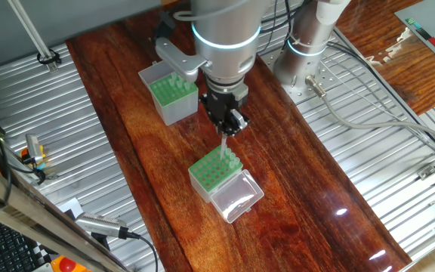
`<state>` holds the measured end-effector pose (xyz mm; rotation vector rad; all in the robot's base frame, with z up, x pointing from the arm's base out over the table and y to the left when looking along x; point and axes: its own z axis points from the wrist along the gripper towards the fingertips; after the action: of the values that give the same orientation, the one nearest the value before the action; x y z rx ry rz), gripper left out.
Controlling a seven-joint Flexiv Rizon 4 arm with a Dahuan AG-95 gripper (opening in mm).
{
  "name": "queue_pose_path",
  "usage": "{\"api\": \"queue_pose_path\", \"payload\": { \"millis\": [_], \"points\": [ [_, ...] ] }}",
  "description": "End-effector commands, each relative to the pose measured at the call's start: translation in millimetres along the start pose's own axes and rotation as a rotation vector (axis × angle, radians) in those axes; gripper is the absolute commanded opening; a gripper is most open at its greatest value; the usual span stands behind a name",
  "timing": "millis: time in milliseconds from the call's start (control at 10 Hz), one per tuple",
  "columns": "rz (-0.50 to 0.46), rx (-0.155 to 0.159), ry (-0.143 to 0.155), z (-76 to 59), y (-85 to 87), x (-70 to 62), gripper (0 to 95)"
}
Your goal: Transfer all large pipette tips from one holder to another
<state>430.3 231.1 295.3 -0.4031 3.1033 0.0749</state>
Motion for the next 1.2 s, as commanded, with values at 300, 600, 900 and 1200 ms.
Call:
{"api": "queue_pose_path", "payload": {
  "millis": [300,600,900,1200],
  "points": [
    [0.002,0.004,0.000,3.5,3.8,2.9,0.0],
    [0.001,0.007,0.000,6.1,6.7,5.3,0.0],
    [-0.001,0.009,0.001,7.5,7.7,8.3,0.0],
    [-0.006,0.010,0.003,9.8,9.3,10.2,0.0]
  ]
}}
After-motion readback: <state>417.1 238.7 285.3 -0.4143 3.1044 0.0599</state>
